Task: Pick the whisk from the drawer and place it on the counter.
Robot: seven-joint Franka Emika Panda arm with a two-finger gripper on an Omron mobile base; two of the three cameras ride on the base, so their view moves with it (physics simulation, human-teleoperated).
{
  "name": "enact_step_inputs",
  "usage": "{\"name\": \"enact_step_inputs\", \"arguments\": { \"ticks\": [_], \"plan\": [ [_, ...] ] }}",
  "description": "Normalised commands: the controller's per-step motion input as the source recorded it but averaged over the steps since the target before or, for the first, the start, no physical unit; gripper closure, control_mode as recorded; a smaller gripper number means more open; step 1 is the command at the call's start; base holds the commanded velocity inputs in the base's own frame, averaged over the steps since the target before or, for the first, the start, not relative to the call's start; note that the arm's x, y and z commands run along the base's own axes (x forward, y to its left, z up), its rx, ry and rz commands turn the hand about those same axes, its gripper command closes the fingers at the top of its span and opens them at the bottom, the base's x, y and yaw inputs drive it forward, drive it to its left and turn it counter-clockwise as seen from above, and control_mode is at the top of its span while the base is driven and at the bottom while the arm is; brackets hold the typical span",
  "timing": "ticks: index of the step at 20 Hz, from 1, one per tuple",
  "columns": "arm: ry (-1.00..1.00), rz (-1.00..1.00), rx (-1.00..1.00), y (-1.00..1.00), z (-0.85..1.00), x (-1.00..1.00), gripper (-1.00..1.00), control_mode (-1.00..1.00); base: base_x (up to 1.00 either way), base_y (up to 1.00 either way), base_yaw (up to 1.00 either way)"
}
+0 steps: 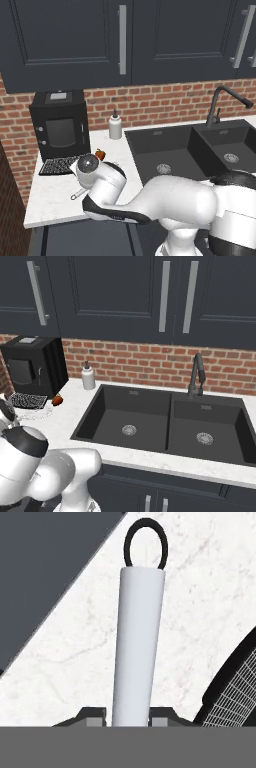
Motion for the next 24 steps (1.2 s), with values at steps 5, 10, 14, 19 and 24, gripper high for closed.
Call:
{"name": "enact_step_inputs", "arguments": {
  "ticks": [5, 10, 14, 19, 24],
  "plan": [
    [0.06, 0.0, 0.0, -0.12, -0.27, 0.81, -1.0, -1.0, 0.0, 0.0, 0.0],
    [0.0, 0.0, -0.03, -0.09, -0.33, 0.42, -1.0, -1.0, 0.0, 0.0, 0.0],
    [0.0, 0.0, 0.01, -0.02, 0.05, 0.03, -1.0, -1.0, 0.0, 0.0, 0.0],
    [-0.13, 0.0, 0.09, -0.23, 0.81, -0.62, -1.0, -1.0, 0.0, 0.0, 0.0],
    [-0.29, -0.01, 0.24, -0.91, 1.0, -0.97, -1.0, -1.0, 0.0, 0.0, 0.0]
  ]
}}
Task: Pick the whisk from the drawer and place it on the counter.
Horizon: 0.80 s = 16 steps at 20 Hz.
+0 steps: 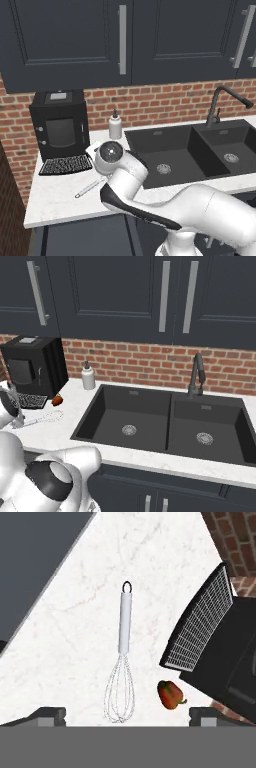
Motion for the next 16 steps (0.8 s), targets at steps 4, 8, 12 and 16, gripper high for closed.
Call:
{"name": "enact_step_inputs", "arguments": {
  "ticks": [4, 8, 12, 16],
  "plan": [
    [-0.23, -0.05, 0.44, -1.0, 1.0, -0.22, -1.0, -1.0, 0.0, 0.0, 0.0],
    [-0.21, -0.01, 0.5, -1.0, 1.0, 0.0, -1.0, -1.0, 0.0, 0.0, 0.0],
    [-0.18, 0.0, 0.52, -1.0, 1.0, 0.0, -1.0, -1.0, 0.0, 0.0, 0.0],
    [-0.12, 0.0, 0.55, -1.0, 1.0, 0.01, -1.0, -1.0, 0.0, 0.0, 0.0]
  ]
}}
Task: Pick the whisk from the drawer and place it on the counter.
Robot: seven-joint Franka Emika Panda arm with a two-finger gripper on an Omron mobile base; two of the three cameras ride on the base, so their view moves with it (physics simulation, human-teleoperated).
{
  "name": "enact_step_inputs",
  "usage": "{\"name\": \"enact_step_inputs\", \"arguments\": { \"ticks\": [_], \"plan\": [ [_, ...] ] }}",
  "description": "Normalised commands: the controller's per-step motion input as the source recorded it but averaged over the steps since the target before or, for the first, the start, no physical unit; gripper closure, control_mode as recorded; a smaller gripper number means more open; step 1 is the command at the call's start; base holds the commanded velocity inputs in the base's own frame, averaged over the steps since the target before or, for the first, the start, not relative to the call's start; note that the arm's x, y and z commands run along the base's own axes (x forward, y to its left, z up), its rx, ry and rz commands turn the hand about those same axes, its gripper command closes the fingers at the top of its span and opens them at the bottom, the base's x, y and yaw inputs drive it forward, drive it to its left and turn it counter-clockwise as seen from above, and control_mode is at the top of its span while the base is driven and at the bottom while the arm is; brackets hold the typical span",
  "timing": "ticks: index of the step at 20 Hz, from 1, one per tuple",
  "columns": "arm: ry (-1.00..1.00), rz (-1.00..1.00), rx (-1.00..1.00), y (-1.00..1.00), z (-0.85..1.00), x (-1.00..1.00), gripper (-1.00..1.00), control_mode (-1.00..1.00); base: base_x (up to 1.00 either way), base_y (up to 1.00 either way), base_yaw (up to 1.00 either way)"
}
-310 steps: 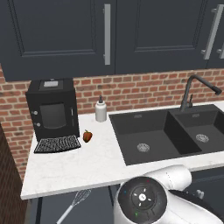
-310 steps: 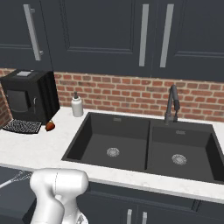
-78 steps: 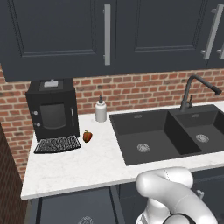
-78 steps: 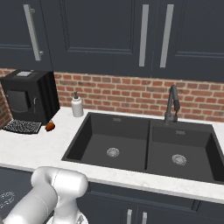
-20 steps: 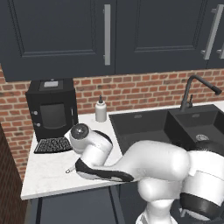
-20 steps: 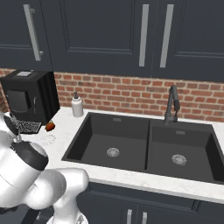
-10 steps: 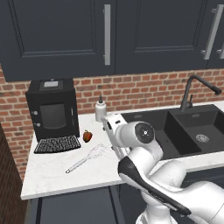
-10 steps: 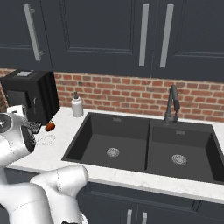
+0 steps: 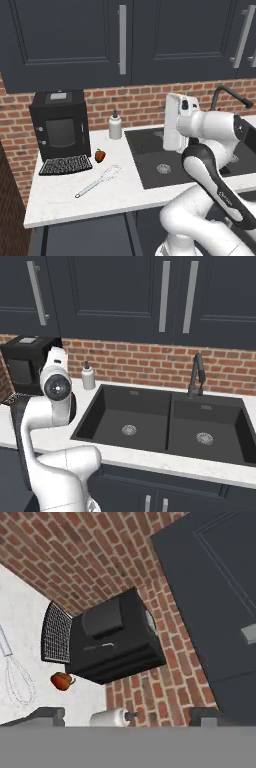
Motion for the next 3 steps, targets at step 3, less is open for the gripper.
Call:
{"name": "enact_step_inputs", "arguments": {
  "ticks": [3],
  "plan": [
    [-0.15, 0.0, 0.63, -1.0, 1.0, 0.01, -1.0, -1.0, 0.0, 0.0, 0.0]
  ]
}}
